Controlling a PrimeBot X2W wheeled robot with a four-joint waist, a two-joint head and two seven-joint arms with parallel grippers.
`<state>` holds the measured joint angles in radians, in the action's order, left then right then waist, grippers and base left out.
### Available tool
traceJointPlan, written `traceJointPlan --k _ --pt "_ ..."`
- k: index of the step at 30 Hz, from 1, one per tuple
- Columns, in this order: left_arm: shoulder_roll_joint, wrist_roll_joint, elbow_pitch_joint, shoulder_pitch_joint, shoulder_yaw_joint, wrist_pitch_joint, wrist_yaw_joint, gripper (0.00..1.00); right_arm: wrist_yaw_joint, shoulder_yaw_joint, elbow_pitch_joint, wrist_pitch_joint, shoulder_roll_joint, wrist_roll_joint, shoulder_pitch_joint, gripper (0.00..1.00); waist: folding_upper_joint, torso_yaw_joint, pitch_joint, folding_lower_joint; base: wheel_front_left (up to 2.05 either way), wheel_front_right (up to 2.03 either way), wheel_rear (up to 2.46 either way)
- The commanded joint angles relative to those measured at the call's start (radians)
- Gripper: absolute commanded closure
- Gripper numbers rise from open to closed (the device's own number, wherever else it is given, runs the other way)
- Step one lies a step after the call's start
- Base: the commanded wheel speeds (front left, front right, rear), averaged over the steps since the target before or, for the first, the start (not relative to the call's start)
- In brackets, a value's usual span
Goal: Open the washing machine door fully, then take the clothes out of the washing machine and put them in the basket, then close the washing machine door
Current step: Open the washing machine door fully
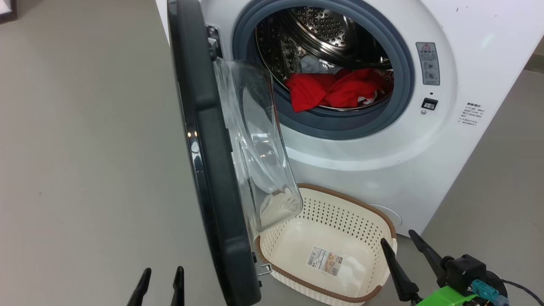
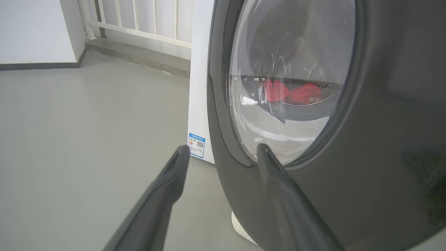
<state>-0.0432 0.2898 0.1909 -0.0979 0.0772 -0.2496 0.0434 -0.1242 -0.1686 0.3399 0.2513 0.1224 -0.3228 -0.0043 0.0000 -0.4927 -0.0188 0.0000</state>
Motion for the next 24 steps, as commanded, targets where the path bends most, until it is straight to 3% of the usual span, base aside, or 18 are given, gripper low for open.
traceJointPlan --k 1,10,12,18,24 --pt "-0.007 -0.01 -0.022 0.045 -0.034 -0.012 0.001 0.0 -0.007 -0.011 -0.027 0.01 0.001 0.013 -0.011 0.0 0.0 0.0 0.0 0.0 0.0 0.0 0.0" --pt "-0.007 -0.011 -0.02 0.045 -0.038 -0.012 0.003 0.0 -0.007 0.0 -0.038 0.01 -0.019 0.029 -0.002 0.0 0.0 0.002 0.004 0.0 0.0 0.0 0.0" --pt "-0.007 0.001 -0.024 0.048 -0.043 -0.012 0.0 0.99 -0.007 0.0 -0.04 0.01 -0.021 0.03 -0.003 0.0 0.0 0.002 0.004 0.0 0.0 0.0 0.0" --pt "-0.007 0.007 -0.097 0.078 -0.072 -0.012 -0.003 1.0 -0.007 0.004 -0.043 0.01 -0.023 0.034 -0.006 0.0 0.0 -0.001 0.003 0.0 0.0 0.0 0.0" --pt "-0.007 0.016 -0.34 0.131 -0.083 -0.012 -0.004 1.0 -0.007 0.01 -0.047 0.01 -0.024 0.035 -0.009 0.0 0.0 -0.001 0.004 0.0 0.0 0.0 0.0"
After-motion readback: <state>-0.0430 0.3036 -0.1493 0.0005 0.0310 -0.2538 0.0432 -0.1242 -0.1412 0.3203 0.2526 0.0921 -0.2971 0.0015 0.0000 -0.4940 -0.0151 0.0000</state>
